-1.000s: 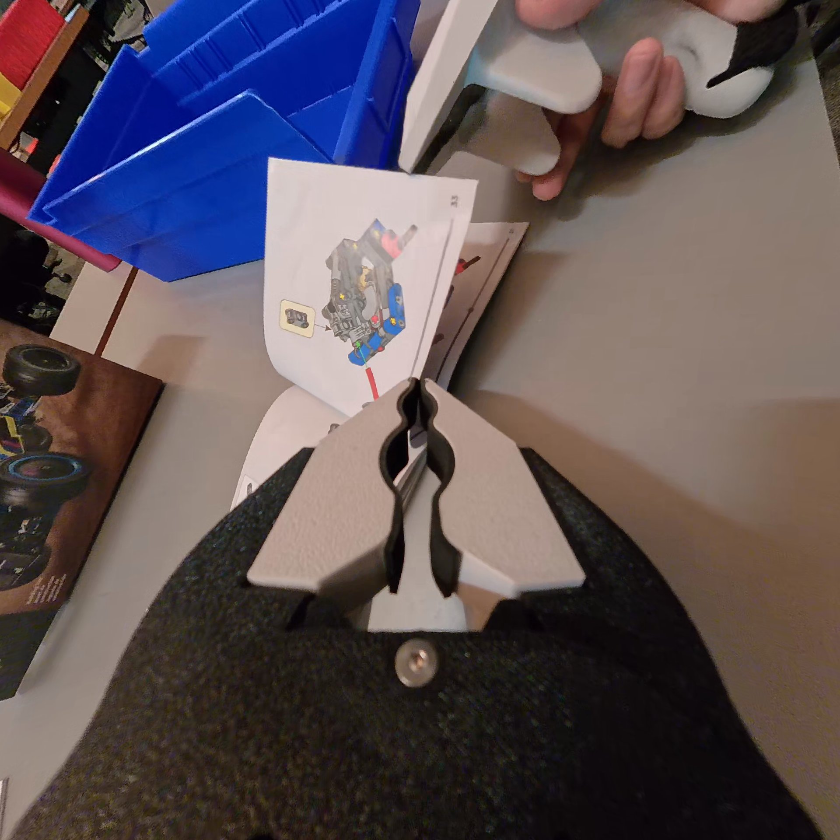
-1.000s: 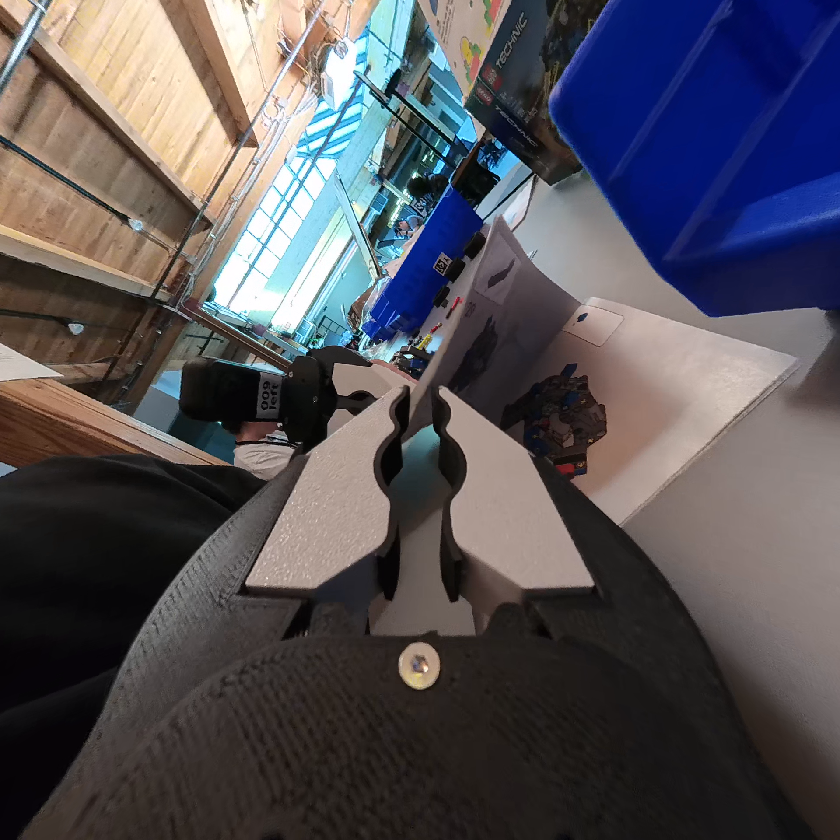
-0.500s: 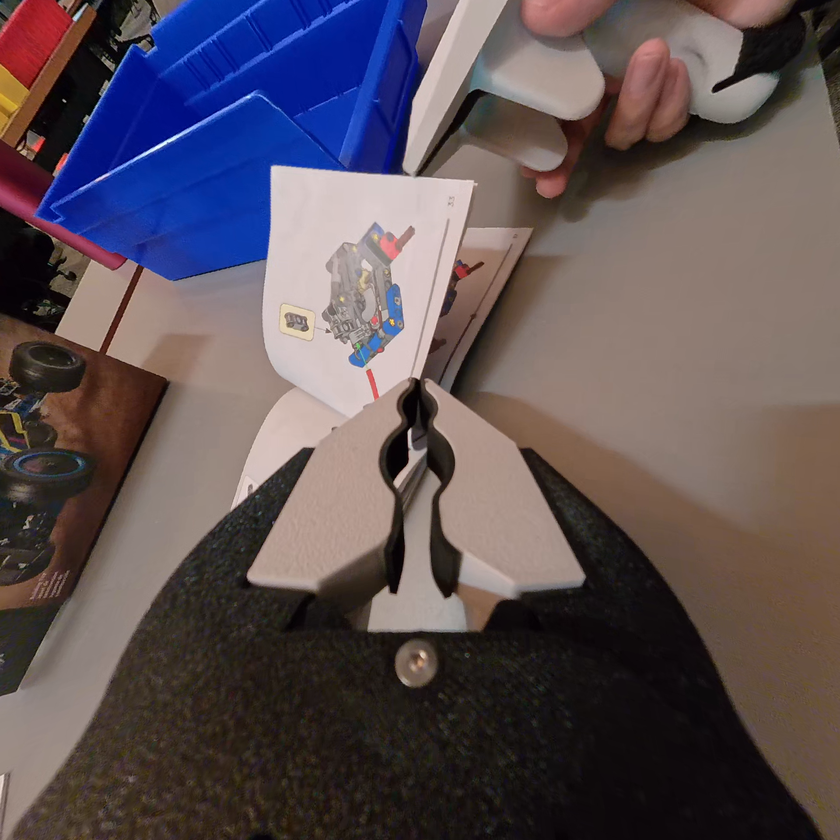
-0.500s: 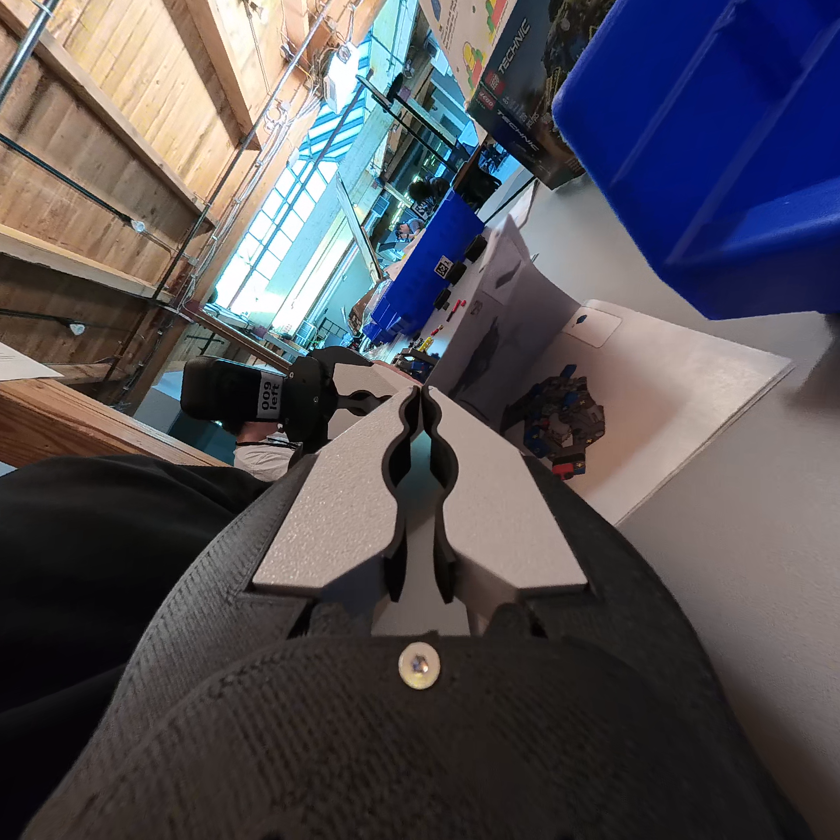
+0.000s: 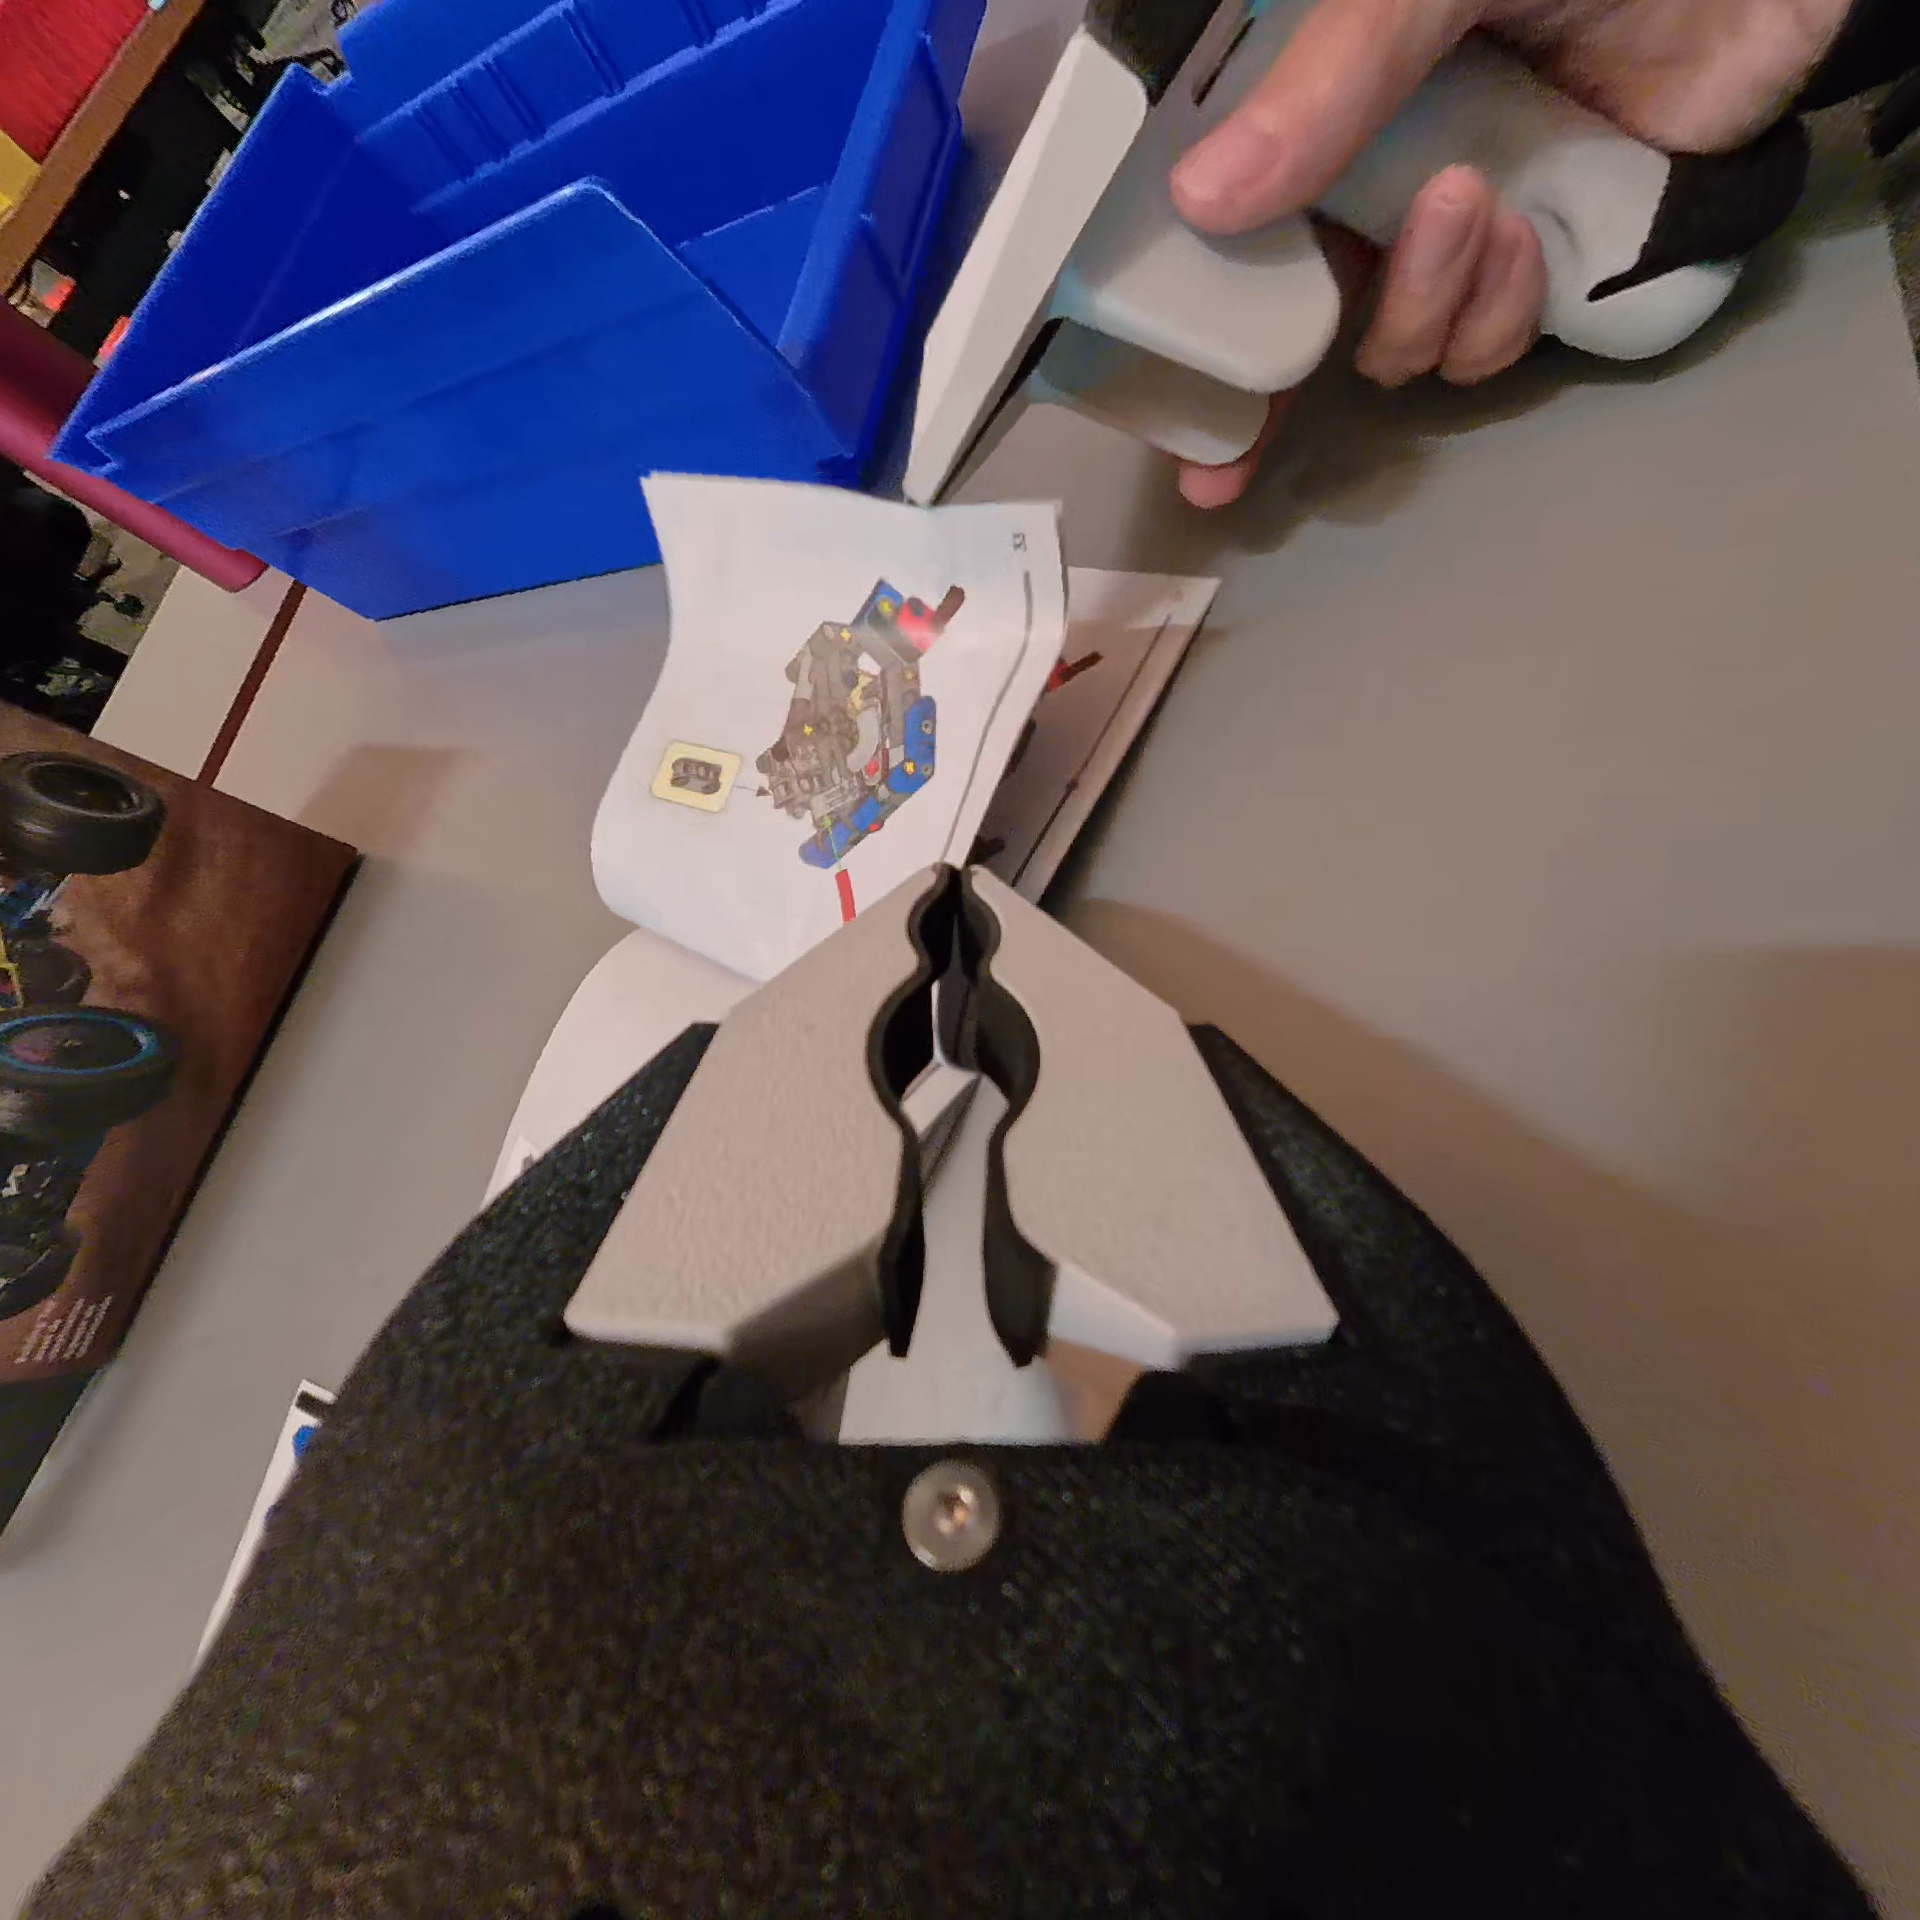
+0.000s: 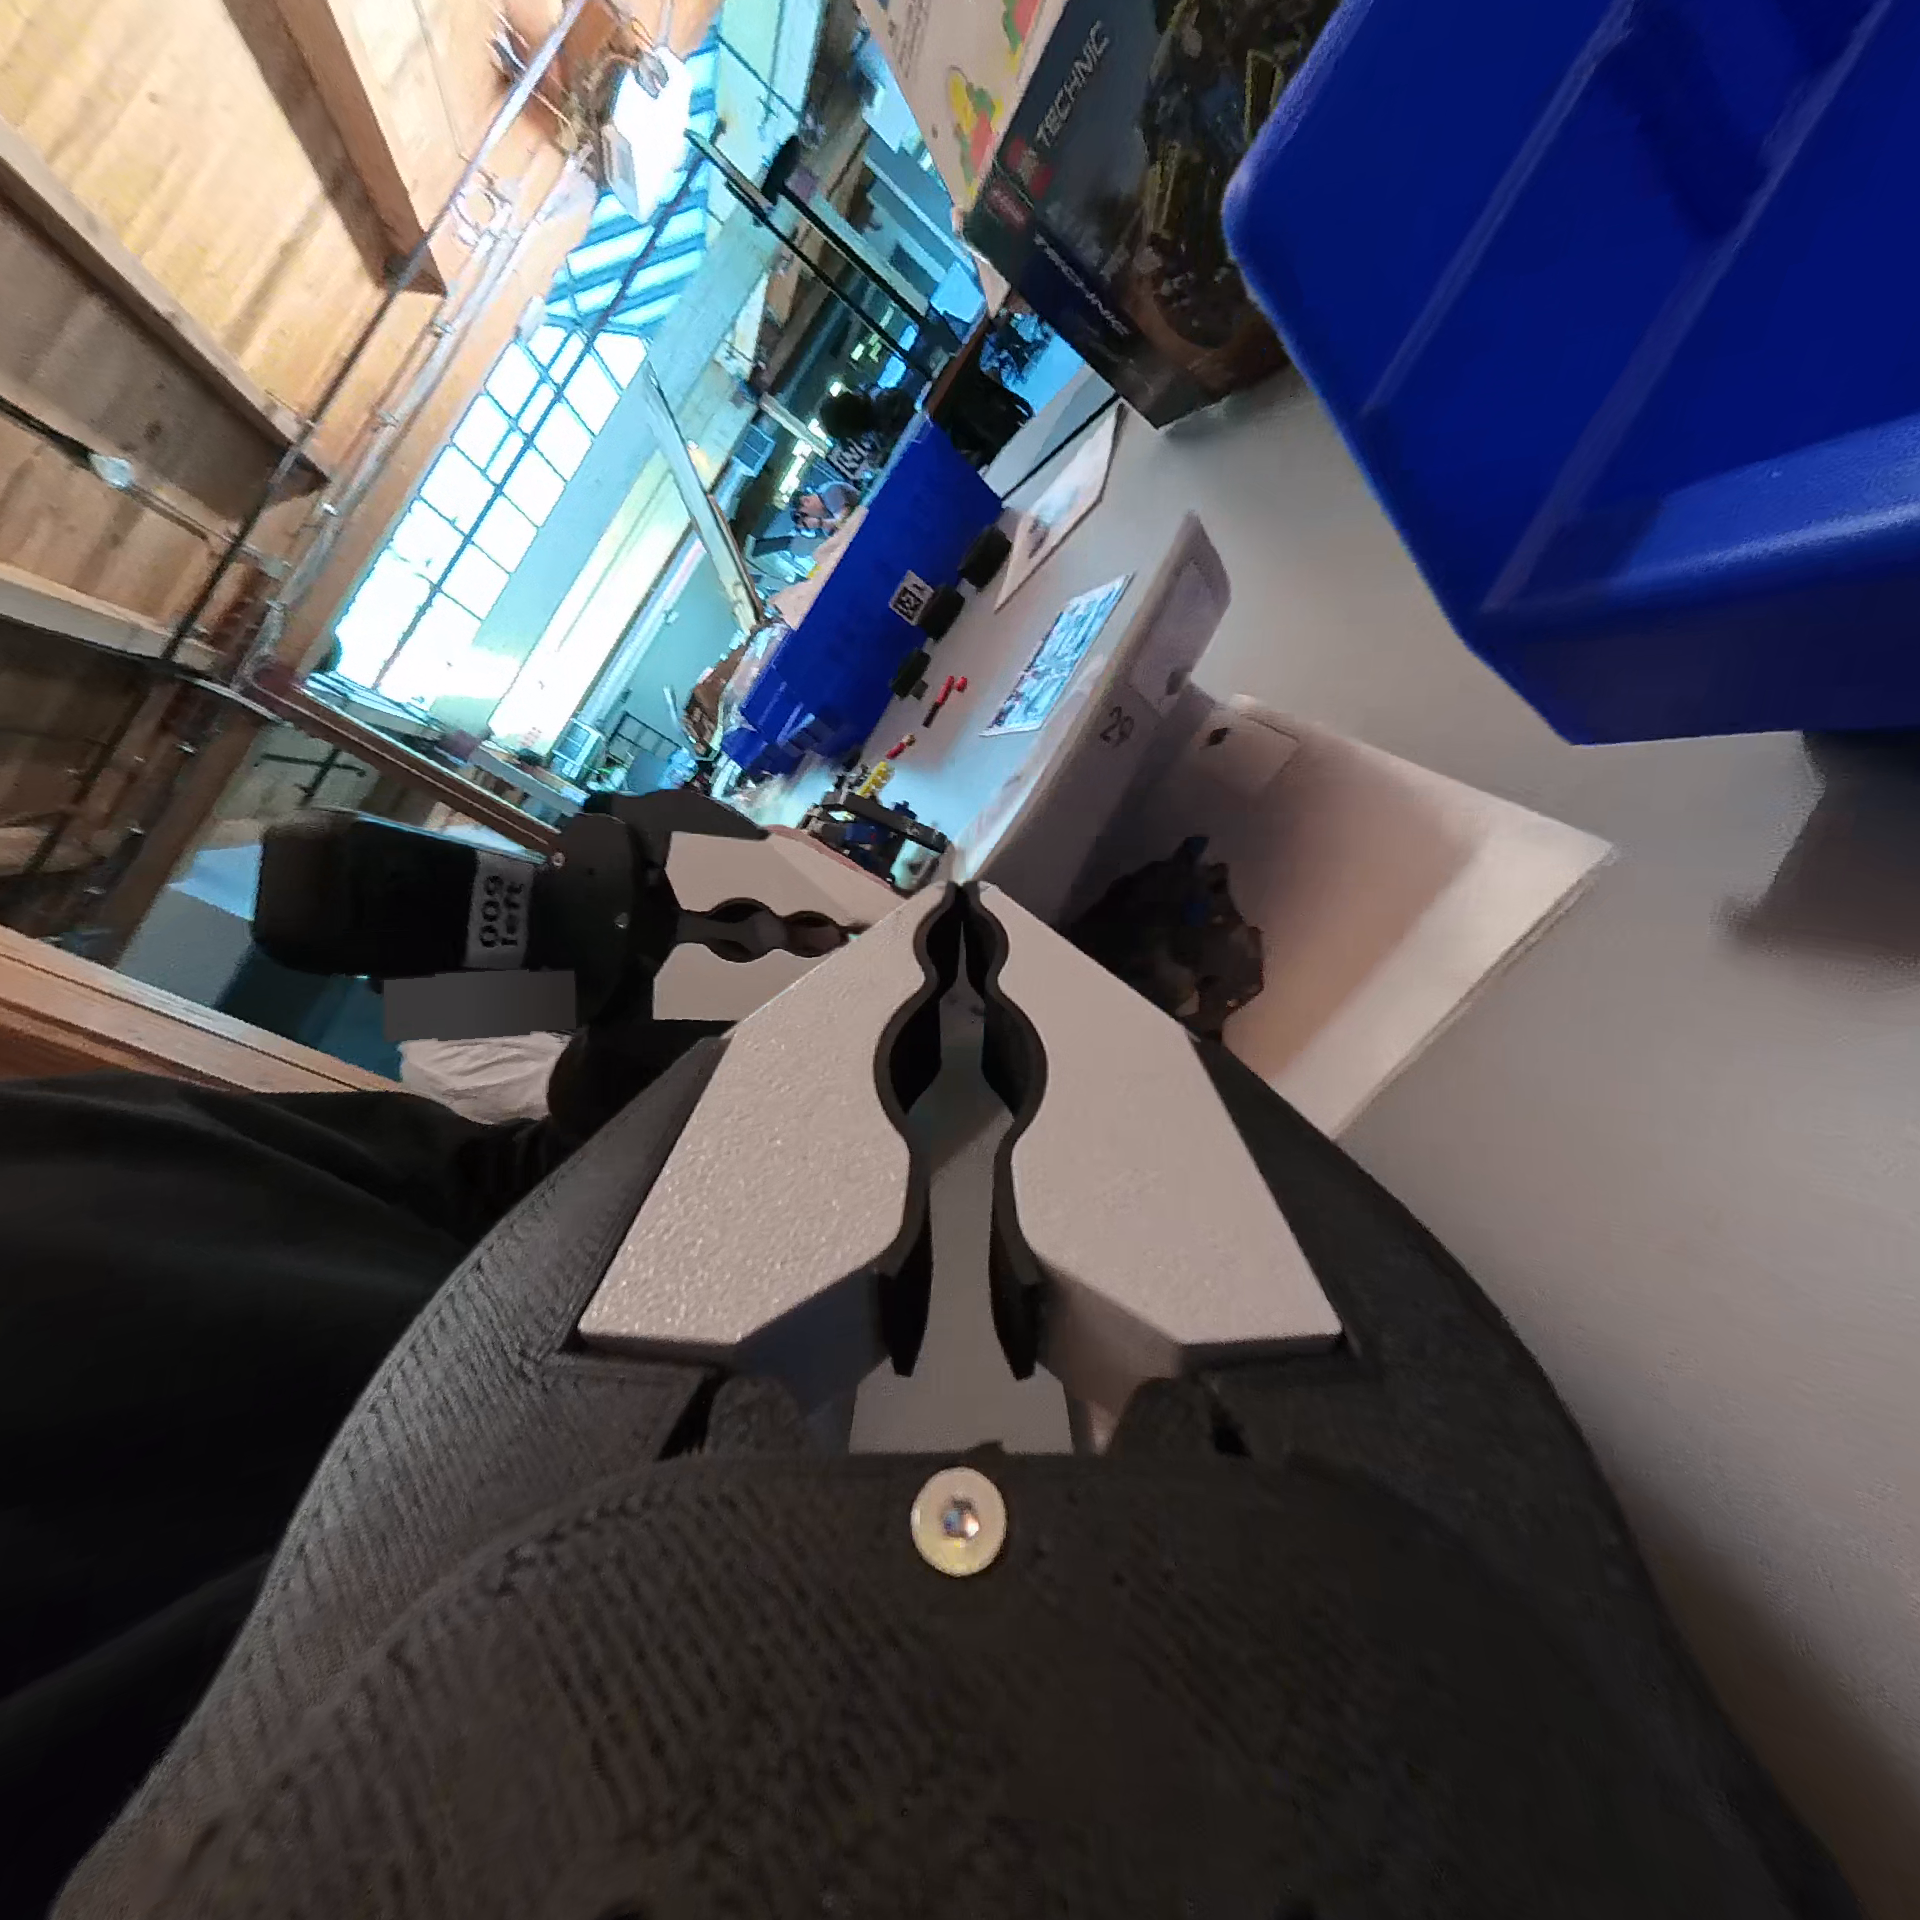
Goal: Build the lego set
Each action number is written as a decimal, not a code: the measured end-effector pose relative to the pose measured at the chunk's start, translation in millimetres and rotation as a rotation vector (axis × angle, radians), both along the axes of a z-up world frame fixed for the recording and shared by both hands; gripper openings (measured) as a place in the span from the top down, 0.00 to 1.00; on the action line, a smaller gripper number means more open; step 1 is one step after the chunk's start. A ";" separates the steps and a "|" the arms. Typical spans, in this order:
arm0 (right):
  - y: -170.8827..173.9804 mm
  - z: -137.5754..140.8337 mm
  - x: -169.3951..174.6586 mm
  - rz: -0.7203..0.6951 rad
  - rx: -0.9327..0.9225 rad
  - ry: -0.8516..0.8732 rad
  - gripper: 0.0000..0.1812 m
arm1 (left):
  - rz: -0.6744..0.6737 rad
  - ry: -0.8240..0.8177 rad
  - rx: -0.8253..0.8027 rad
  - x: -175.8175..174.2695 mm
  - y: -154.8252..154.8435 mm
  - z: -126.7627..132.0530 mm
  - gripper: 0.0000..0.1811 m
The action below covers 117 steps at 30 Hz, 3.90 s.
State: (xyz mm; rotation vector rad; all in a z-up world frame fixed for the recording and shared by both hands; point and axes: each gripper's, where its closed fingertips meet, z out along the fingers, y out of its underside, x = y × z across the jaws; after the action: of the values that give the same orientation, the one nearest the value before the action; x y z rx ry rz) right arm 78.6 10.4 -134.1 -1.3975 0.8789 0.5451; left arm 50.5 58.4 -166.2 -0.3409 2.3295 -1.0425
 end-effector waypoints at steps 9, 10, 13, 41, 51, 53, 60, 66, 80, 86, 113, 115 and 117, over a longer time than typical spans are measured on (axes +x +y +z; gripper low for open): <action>15.1 -8.0 -4.7 0.024 -0.105 -0.076 1.00 | -0.027 0.120 -0.035 -9.0 -2.6 -5.8 0.93; 15.3 -10.8 -3.5 0.018 -0.124 -0.069 1.00 | -0.031 0.127 -0.057 -9.8 -5.2 -2.4 0.93; 15.6 -20.3 0.0 0.001 -0.179 -0.037 1.00 | -0.040 0.144 -0.087 -9.0 -13.7 1.3 0.93; 17.5 -26.0 -3.5 0.023 -0.214 -0.023 1.00 | 0.012 0.550 -0.388 1.0 -27.3 -0.9 1.00; 17.7 -26.1 -3.9 0.025 -0.213 -0.022 1.00 | 0.011 0.551 -0.426 1.3 -26.2 5.9 1.00; 17.8 -26.1 -3.9 0.026 -0.213 -0.022 1.00 | 0.005 0.575 -0.421 -1.4 -27.4 3.8 1.00; 18.2 -25.8 -5.1 0.032 -0.211 -0.024 1.00 | 0.024 0.599 -0.442 0.0 -25.5 4.7 0.98; 18.2 -25.4 -5.5 0.034 -0.207 -0.026 1.00 | 0.035 0.602 -0.448 2.8 -24.5 3.8 0.98; 18.4 -25.3 -6.4 0.040 -0.206 -0.027 1.00 | 0.040 0.585 -0.443 5.4 -25.8 4.0 1.00; 18.2 -23.9 -7.0 0.043 -0.193 -0.027 1.00 | 0.040 0.565 -0.429 5.9 -22.1 5.6 1.00; 6.7 -53.4 -5.4 0.029 -0.474 -0.074 1.00 | 0.379 0.100 -0.055 23.2 6.6 36.5 0.52; 7.5 -55.2 -6.2 0.033 -0.496 -0.085 1.00 | 0.361 0.123 0.010 26.7 1.3 9.8 0.53; 8.3 -56.9 -7.3 0.042 -0.510 -0.089 1.00 | 0.404 0.023 0.071 35.0 11.5 7.1 0.79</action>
State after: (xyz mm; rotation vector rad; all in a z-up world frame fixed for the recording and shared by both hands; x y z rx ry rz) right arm 71.3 18.7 -191.1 -1.8896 0.9575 0.2936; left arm 85.5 69.9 -159.1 -0.7609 2.1847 -0.7583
